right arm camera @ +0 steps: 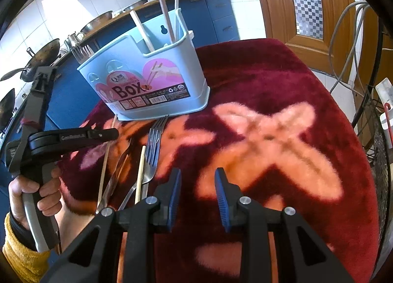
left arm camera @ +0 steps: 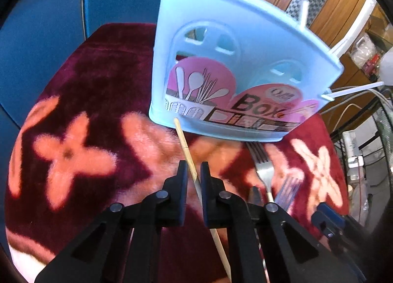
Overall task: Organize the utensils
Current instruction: 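Close the left tool on another wooden chopstick in the pile, then lift the wooden chopstick with the left tool and carry it over the holder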
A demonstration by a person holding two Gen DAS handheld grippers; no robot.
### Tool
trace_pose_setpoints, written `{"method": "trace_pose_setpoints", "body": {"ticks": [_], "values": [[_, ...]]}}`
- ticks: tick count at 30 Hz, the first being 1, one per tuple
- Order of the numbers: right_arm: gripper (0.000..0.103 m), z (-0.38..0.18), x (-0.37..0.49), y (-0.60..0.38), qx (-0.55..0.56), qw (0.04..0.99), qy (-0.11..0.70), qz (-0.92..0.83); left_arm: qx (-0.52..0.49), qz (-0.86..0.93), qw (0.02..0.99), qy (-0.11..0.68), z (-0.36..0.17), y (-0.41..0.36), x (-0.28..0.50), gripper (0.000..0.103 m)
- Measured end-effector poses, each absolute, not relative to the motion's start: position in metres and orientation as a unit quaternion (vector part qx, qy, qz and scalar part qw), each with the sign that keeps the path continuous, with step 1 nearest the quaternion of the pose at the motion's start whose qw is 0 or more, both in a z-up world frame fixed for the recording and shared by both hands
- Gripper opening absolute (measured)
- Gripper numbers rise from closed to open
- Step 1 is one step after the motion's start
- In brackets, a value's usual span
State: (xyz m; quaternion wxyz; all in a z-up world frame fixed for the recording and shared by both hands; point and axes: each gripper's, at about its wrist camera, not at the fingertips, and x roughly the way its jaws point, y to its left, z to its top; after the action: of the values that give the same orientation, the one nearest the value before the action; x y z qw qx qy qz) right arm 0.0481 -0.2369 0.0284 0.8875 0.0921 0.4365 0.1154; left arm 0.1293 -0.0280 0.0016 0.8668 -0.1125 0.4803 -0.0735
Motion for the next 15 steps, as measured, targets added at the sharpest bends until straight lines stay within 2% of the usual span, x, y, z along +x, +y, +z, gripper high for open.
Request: {"method": "trace_pose_setpoints", "body": {"ticks": [15], "values": [[0.031, 0.038, 0.041, -0.230, 0.096, 0.893, 0.420, 0.128, -0.099, -0.091, 0.923, 0.362, 0.081, -0.023, 0.095, 0.002]]}}
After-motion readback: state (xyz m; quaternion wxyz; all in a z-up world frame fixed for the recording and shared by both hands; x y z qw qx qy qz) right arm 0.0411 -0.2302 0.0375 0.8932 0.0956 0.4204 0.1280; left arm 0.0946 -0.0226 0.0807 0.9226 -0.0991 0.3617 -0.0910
